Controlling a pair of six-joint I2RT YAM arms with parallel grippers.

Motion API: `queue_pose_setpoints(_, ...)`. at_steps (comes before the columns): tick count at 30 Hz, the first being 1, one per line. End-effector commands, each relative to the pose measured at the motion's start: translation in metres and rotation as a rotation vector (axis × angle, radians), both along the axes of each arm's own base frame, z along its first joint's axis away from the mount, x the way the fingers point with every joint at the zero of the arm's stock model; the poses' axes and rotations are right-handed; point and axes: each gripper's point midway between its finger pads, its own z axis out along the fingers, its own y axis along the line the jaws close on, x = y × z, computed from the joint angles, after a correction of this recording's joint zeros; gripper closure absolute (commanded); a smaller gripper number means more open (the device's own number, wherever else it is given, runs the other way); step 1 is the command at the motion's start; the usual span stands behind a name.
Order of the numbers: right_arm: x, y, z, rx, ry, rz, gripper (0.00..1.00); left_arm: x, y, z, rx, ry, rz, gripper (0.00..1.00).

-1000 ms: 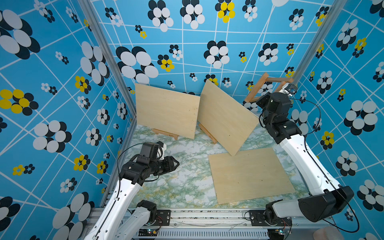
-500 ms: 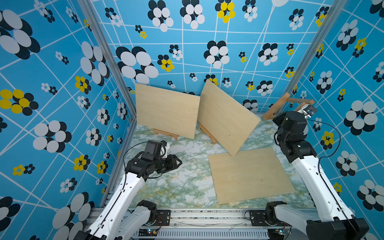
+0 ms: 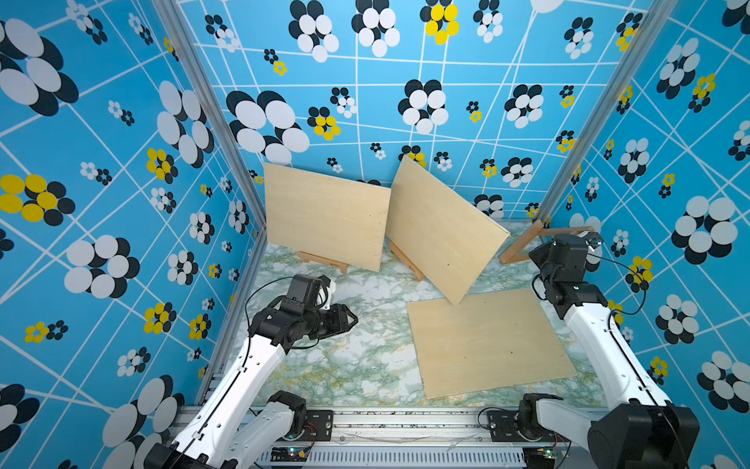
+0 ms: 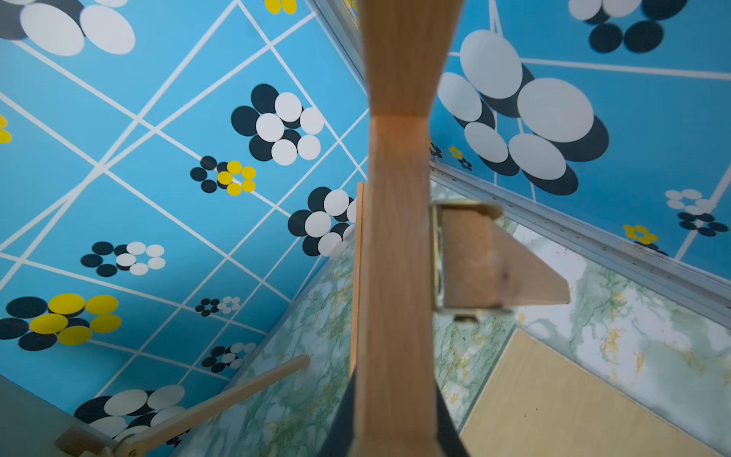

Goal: Assemble the easel
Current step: Place the easel at the center of the board.

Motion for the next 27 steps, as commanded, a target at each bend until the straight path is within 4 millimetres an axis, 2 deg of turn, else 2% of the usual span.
queue_pose_setpoints(1,0.019,0.006,0.031,0.044,-0.142,0.061,1.00,0.003,-0.001,-0.006,0.019,-0.008,-0.011,0.45)
queue_pose_setpoints(7,0.044,0.013,0.016,0.111,-0.171,0.183,1.00,0.006,-0.002,-0.011,0.028,-0.003,-0.019,0.45)
queue_pose_setpoints(13,0.079,0.026,0.006,0.056,-0.056,0.402,1.00,0.009,-0.004,-0.014,0.029,0.001,-0.026,0.45)
queue_pose_setpoints(20,0.099,0.037,-0.036,-0.003,0.152,0.578,1.00,0.018,-0.010,-0.015,0.011,0.004,-0.031,0.45)
queue_pose_setpoints(27,0.107,0.037,-0.076,-0.018,0.262,0.631,1.00,0.021,-0.011,-0.017,0.022,0.007,-0.029,0.45)
